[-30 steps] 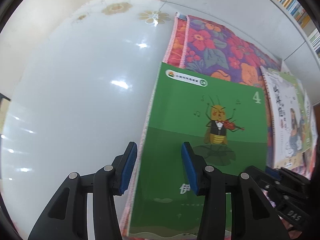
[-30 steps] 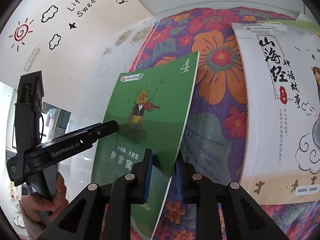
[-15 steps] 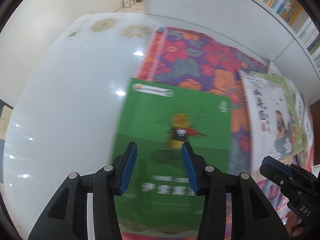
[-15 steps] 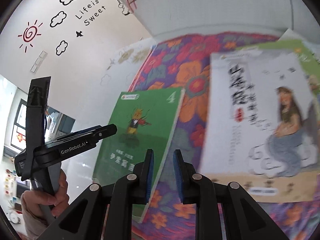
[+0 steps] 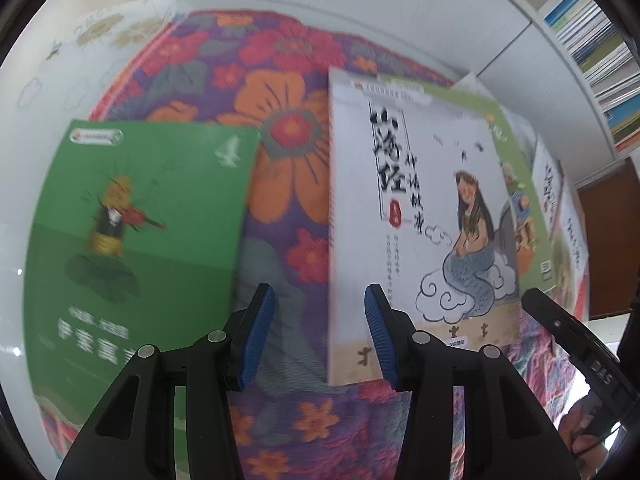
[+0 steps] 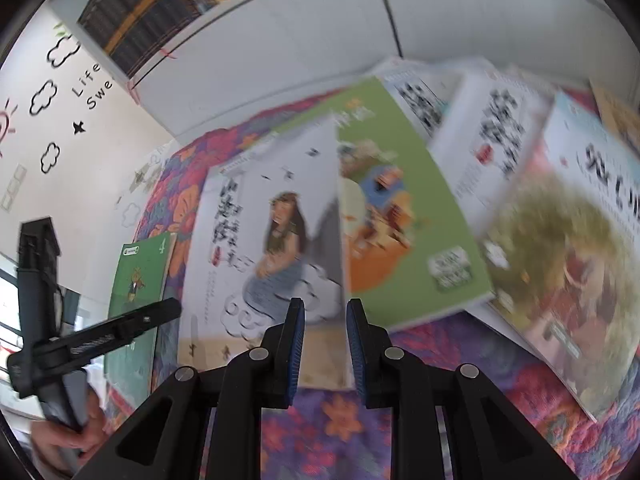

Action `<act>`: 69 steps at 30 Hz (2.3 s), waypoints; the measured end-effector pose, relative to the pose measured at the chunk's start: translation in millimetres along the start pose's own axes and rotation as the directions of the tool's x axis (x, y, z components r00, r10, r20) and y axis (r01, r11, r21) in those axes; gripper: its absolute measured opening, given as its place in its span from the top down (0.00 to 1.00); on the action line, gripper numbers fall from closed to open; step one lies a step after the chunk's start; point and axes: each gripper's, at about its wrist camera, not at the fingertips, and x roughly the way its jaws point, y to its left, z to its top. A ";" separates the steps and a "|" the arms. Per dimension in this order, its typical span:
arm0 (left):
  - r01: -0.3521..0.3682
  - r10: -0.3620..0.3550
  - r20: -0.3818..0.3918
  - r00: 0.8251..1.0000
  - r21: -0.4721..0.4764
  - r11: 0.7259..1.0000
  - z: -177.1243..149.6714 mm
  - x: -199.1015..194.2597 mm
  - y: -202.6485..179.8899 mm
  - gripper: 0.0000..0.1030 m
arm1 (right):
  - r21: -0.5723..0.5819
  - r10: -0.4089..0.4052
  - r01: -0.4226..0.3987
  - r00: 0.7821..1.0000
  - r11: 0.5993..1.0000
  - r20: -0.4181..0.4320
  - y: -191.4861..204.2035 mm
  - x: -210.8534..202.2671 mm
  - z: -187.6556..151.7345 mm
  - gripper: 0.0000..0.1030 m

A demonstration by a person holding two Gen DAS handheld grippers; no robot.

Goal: Organize books

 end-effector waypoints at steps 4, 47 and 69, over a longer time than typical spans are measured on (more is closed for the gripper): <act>-0.046 0.046 0.014 0.999 -0.006 0.999 -4.4 -0.1 -6.4 0.54 | -0.016 0.024 -0.025 0.999 1.000 -0.035 -8.9 0.9 -6.0 0.80; 0.044 -0.015 -0.150 0.989 0.192 0.980 -125.8 -11.7 -87.6 0.49 | 0.020 -0.018 0.024 0.969 1.000 -0.247 -97.1 -83.9 -141.0 0.93; 0.078 -0.063 -0.108 0.992 0.141 0.987 -76.7 8.4 -91.8 0.46 | 0.091 0.167 -0.154 0.975 0.984 -0.147 -94.0 -30.7 -73.9 0.88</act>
